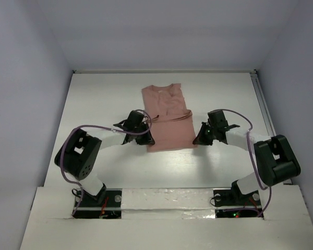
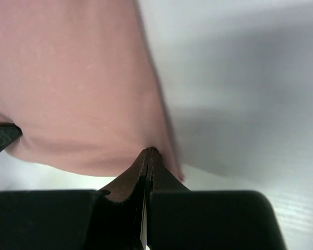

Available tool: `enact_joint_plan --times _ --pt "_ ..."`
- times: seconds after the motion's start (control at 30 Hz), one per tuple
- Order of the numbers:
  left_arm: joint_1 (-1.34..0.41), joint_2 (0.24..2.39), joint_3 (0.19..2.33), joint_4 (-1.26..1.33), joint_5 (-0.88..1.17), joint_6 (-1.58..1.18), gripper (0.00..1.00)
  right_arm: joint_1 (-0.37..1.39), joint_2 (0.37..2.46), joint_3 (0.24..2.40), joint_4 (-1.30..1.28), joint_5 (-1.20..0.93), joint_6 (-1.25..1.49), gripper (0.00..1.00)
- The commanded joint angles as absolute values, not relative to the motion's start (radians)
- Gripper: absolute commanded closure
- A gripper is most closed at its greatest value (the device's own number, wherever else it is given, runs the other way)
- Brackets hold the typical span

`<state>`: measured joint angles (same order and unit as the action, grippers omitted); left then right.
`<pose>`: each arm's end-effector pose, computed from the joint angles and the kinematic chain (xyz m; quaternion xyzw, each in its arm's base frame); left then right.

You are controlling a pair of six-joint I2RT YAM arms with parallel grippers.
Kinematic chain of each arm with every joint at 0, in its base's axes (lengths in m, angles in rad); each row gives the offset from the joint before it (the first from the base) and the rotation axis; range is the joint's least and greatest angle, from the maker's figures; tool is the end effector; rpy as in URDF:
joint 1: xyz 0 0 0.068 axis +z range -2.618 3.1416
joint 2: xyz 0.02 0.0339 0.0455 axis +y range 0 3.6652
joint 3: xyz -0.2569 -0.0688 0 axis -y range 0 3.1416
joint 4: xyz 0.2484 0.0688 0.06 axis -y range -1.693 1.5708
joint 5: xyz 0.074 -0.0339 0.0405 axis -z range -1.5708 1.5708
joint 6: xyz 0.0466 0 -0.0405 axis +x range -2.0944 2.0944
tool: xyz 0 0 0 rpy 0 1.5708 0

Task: Fold and stack the t-shirts
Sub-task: Fold the tshirt

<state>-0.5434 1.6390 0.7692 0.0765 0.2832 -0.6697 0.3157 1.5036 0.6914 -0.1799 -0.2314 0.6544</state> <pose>0.2731 -0.1802 0.1340 -0.0044 0.9177 -0.3212 0.2339 0.2652 0.0979 0.1309 0.1280 0.9440 0.2300 0.1991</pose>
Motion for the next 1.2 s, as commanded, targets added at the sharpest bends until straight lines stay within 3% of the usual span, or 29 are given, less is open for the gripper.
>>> enact_joint_plan --times 0.0,0.17,0.3,0.53,0.7,0.87,1.17 --pt "-0.537 1.562 0.744 -0.083 0.201 -0.669 0.90 0.316 1.448 0.666 -0.251 -0.250 0.630 1.00" --pt "-0.567 1.425 0.816 -0.170 0.166 -0.692 0.88 0.316 1.332 0.713 -0.322 -0.245 0.614 1.00" --pt "-0.603 1.379 0.756 -0.143 0.170 -0.745 0.88 0.316 1.368 0.683 -0.264 -0.294 0.620 1.00" --pt "-0.603 1.451 0.657 -0.064 0.195 -0.769 0.87 0.316 1.502 0.603 -0.153 -0.310 0.624 1.00" --pt "-0.603 1.491 0.608 -0.075 0.146 -0.772 0.88 0.316 1.425 0.597 -0.236 -0.267 0.620 1.00" --pt "-0.603 1.422 0.598 -0.097 0.120 -0.772 0.88 0.316 1.301 0.746 -0.368 -0.225 0.532 1.00" --pt "-0.603 1.342 0.761 -0.230 0.075 -0.727 0.87 0.426 1.633 1.119 -0.250 -0.325 0.529 1.00"
